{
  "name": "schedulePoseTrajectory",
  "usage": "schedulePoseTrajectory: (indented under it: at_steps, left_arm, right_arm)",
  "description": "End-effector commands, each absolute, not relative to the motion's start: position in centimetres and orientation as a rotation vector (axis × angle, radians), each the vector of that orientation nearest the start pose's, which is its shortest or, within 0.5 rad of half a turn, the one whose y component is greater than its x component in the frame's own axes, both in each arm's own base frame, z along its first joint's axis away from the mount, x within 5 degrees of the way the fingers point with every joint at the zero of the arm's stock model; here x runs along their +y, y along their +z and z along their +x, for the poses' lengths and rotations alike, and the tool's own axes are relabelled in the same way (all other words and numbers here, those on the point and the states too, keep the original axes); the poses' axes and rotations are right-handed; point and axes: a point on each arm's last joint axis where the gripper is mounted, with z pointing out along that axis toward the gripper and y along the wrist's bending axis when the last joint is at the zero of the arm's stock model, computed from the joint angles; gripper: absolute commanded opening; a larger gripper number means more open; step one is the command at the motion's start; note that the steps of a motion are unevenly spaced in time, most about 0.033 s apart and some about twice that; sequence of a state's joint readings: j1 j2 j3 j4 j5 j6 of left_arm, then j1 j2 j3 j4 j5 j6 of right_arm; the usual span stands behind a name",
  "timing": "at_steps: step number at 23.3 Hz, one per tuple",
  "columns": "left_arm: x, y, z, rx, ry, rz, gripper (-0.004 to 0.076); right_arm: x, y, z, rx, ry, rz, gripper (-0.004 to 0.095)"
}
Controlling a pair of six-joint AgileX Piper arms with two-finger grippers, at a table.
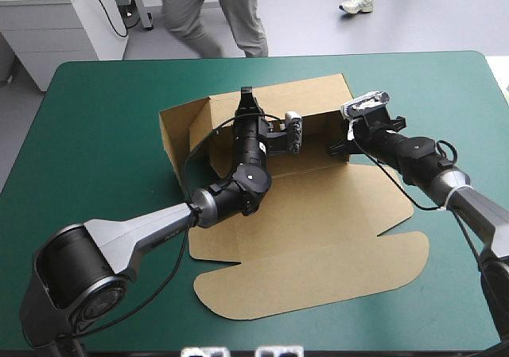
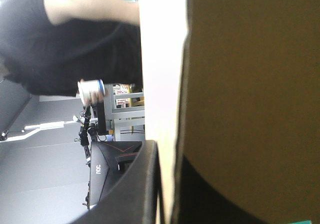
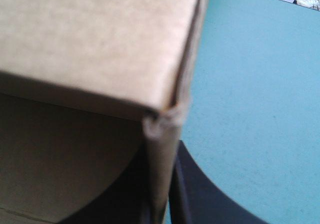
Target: Fold the box
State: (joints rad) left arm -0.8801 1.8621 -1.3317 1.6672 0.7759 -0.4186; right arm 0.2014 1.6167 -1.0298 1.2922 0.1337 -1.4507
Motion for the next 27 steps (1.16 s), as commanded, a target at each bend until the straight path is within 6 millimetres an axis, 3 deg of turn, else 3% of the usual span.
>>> schedulePoseTrajectory:
  at_steps: [1, 4, 6, 9, 10, 13, 17, 21, 27]
  left_arm:
    - [-28.3, 29.7, 30.7, 1.281, 0.963, 1.365, -0.0008]
    - [-28.3, 29.7, 30.7, 1.282, 0.965, 1.364, -0.0001]
    - [-28.3, 29.7, 30.7, 1.277, 0.969, 1.366, 0.0073]
    - [-28.3, 29.7, 30.7, 1.277, 0.969, 1.366, 0.0305]
    - [-28.3, 29.8, 30.7, 1.264, 0.975, 1.364, 0.0449]
    - [-28.5, 29.9, 30.7, 1.238, 0.965, 1.365, 0.0593]
    - [-28.6, 30.3, 30.0, 1.257, 1.046, 1.309, 0.0589]
    - [-29.4, 30.8, 27.9, 1.273, 1.123, 1.242, 0.0588]
    - [-31.0, 30.5, 25.0, 1.323, 1.097, 1.231, 0.0584]
  right_arm:
    - [9.7, 27.7, 34.2, 1.995, 0.274, -0.548, -0.002]
    - [9.7, 27.7, 34.2, 1.995, 0.274, -0.548, -0.002]
    - [9.7, 27.7, 34.2, 1.999, 0.288, -0.531, -0.002]
    - [9.7, 27.8, 34.3, 2.002, 0.295, -0.505, -0.002]
    - [9.7, 27.8, 34.3, 2.002, 0.292, -0.504, -0.0018]
    - [9.6, 27.8, 34.3, 2.002, 0.284, -0.498, -0.0018]
    - [9.5, 27.8, 34.4, 2.001, 0.271, -0.49, -0.0018]
    - [9.1, 27.8, 34.6, 1.997, 0.228, -0.459, -0.0018]
    - [9.0, 27.9, 34.7, 1.996, 0.211, -0.447, -0.0018]
